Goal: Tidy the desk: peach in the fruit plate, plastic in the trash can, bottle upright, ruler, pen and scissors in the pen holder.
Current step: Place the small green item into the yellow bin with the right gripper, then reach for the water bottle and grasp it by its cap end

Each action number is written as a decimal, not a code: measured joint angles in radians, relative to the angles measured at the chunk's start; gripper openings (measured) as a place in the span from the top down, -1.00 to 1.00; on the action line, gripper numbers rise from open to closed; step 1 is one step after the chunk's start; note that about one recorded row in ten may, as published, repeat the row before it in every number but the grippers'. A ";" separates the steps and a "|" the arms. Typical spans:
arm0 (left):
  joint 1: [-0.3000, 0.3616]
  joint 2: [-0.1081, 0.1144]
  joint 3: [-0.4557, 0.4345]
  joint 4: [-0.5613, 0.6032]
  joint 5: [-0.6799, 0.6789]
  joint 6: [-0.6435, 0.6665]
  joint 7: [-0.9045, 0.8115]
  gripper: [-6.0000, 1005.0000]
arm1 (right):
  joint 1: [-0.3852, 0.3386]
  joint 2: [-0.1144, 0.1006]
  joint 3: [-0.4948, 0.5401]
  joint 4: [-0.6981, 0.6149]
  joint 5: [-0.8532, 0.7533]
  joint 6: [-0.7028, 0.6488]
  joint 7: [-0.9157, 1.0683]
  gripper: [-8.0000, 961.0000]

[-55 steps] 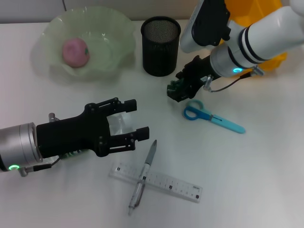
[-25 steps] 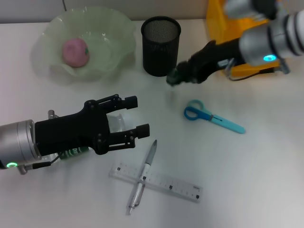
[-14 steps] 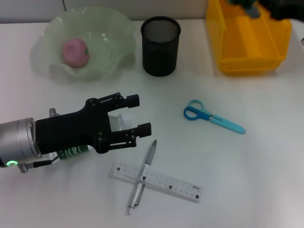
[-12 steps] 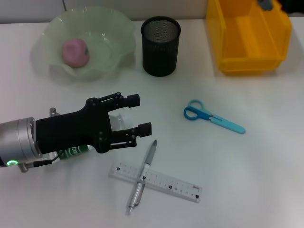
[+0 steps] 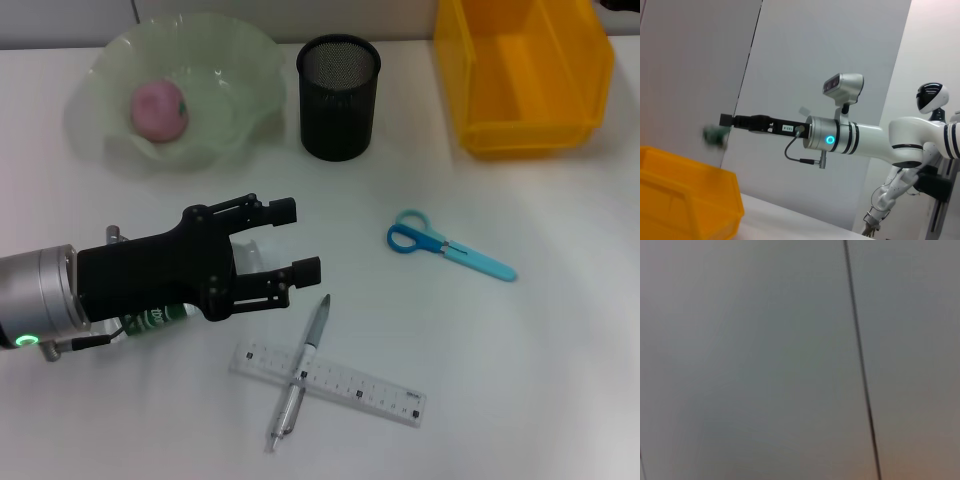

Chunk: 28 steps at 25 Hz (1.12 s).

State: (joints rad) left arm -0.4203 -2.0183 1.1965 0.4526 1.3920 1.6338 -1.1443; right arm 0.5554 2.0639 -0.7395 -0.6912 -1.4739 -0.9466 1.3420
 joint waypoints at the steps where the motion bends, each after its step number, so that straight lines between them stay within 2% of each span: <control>1: 0.000 0.000 0.000 0.000 0.000 0.000 0.000 -0.60 | 0.007 -0.005 0.000 0.013 -0.002 0.009 -0.002 0.92; 4: 0.001 0.002 0.000 0.000 -0.001 0.005 -0.001 -0.60 | 0.023 -0.015 -0.004 0.041 -0.032 0.023 -0.003 0.91; 11: 0.000 0.005 0.000 0.000 -0.002 0.009 -0.002 -0.60 | 0.025 -0.014 -0.002 0.041 -0.041 0.025 -0.005 0.52; 15: 0.000 0.005 0.000 0.009 -0.002 0.010 -0.002 -0.60 | 0.011 -0.009 0.016 0.032 -0.020 -0.016 -0.004 0.12; 16: 0.000 0.006 0.000 0.012 -0.002 0.010 -0.003 -0.60 | 0.004 -0.007 0.025 0.029 -0.006 -0.050 -0.003 0.02; 17: -0.001 0.006 0.000 0.015 -0.001 0.007 -0.005 -0.60 | -0.018 -0.008 0.045 0.028 0.036 -0.147 0.002 -0.04; 18: -0.001 0.006 0.000 0.015 -0.001 0.007 -0.005 -0.60 | -0.018 -0.008 0.045 0.028 0.036 -0.147 0.002 -0.11; 21: -0.007 0.009 -0.001 0.015 0.000 0.003 -0.010 -0.60 | -0.059 -0.025 0.056 0.035 0.073 -0.347 0.030 -0.32; 22: -0.011 0.013 -0.002 0.018 0.002 -0.004 -0.021 -0.60 | -0.088 -0.043 0.055 0.045 0.073 -0.488 0.047 -0.38; 23: -0.011 0.013 -0.002 0.018 0.002 -0.004 -0.021 -0.60 | -0.088 -0.043 0.055 0.045 0.073 -0.488 0.047 -0.39; 26: -0.017 0.022 -0.003 0.028 0.005 -0.019 -0.044 -0.60 | -0.117 -0.069 0.042 0.065 0.029 -0.671 0.048 -0.39; 27: -0.019 0.025 -0.003 0.031 0.006 -0.024 -0.051 -0.60 | -0.124 -0.078 0.036 0.069 -0.050 -0.744 0.044 -0.39; 28: -0.022 0.029 -0.003 0.036 0.007 -0.034 -0.060 -0.60 | -0.124 -0.078 0.036 0.069 -0.050 -0.744 0.044 -0.39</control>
State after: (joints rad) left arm -0.4425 -1.9894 1.1938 0.4883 1.3989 1.6001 -1.2044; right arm 0.4318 1.9858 -0.7035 -0.6218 -1.5237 -1.6904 1.3856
